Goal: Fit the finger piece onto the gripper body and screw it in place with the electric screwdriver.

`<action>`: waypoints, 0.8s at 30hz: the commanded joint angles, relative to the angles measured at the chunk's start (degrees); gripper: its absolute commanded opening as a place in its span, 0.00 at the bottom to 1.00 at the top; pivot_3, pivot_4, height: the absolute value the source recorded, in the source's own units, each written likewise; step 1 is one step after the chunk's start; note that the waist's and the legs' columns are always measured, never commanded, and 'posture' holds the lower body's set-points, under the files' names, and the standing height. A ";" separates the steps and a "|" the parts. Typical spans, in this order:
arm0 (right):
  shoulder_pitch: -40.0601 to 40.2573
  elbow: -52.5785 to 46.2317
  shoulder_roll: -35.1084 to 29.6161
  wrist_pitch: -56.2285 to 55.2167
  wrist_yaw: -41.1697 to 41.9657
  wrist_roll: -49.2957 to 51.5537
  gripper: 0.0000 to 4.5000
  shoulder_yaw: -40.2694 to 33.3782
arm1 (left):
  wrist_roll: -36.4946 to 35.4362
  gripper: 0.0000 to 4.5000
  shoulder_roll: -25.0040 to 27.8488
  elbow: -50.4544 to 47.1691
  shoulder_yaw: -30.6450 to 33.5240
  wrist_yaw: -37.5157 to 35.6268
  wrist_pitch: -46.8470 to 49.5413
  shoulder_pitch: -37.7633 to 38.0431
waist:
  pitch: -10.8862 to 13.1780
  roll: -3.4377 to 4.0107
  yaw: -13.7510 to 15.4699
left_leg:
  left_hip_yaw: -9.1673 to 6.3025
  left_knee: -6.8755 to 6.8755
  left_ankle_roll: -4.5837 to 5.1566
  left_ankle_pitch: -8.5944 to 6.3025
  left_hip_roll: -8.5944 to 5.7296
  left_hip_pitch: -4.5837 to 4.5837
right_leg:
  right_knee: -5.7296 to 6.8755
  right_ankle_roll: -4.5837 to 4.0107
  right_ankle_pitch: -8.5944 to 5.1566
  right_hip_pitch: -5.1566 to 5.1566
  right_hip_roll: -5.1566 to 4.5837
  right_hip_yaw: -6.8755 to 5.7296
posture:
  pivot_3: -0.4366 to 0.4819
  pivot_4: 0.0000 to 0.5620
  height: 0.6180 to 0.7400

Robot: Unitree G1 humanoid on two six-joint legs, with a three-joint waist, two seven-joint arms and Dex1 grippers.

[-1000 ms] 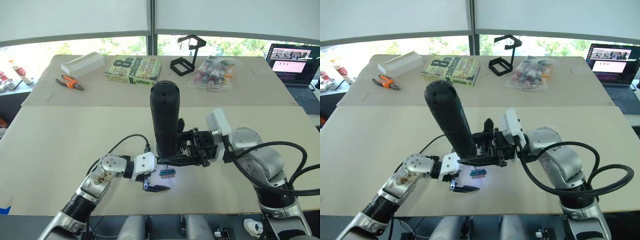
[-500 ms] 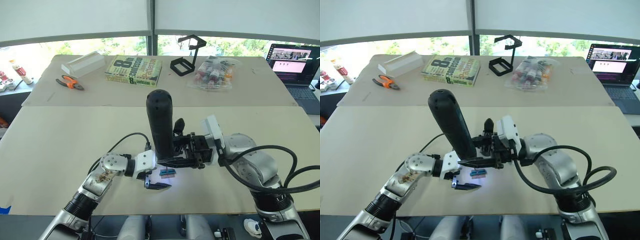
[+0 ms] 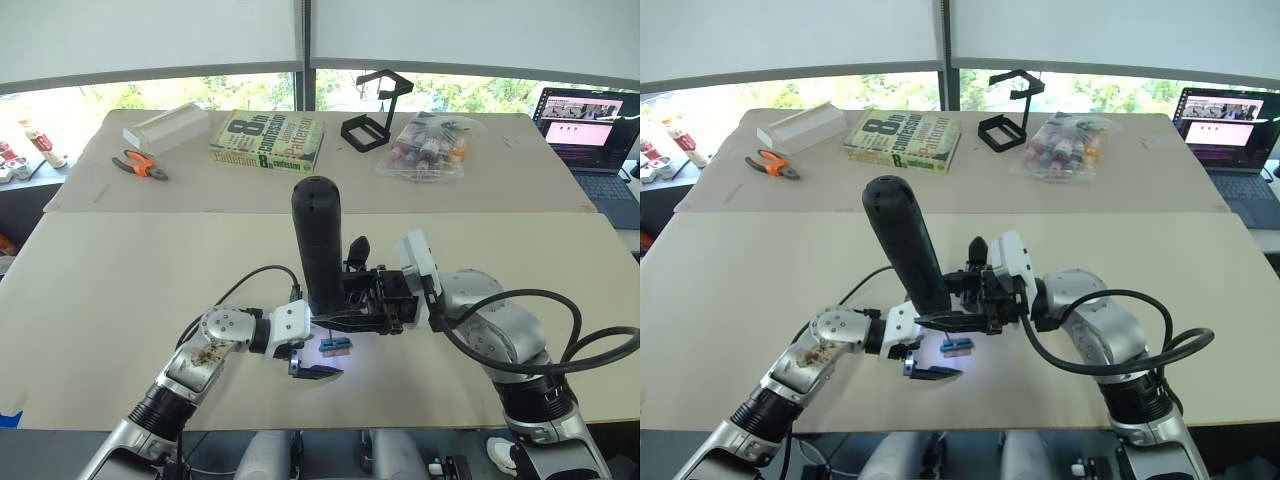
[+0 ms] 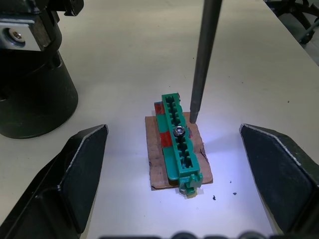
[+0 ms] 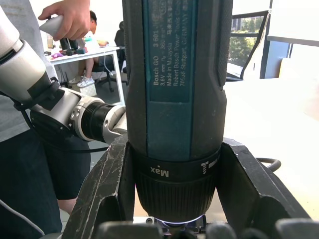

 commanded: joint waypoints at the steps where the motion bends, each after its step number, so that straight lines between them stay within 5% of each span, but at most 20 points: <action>1: -0.05 -1.56 0.44 -2.56 0.14 0.41 0.42 -0.87 | -0.06 1.00 0.02 -0.47 0.17 0.29 -0.16 -0.40 | 0.00 0.00 -0.01 | 0.00 0.00 0.00 0.00 0.00 0.00 | 0.00 0.00 0.00 0.00 0.00 0.00 | 0.48 0.27 1.00; 24: 0.20 0.15 0.33 -3.71 0.38 -1.21 0.42 -0.87 | -0.15 1.00 -0.08 0.44 0.27 -0.05 -0.45 -1.41 | 0.00 0.00 -0.02 | 0.00 0.00 0.00 0.00 0.00 0.01 | 0.00 0.00 0.00 0.00 0.00 0.00 | 0.48 0.27 1.00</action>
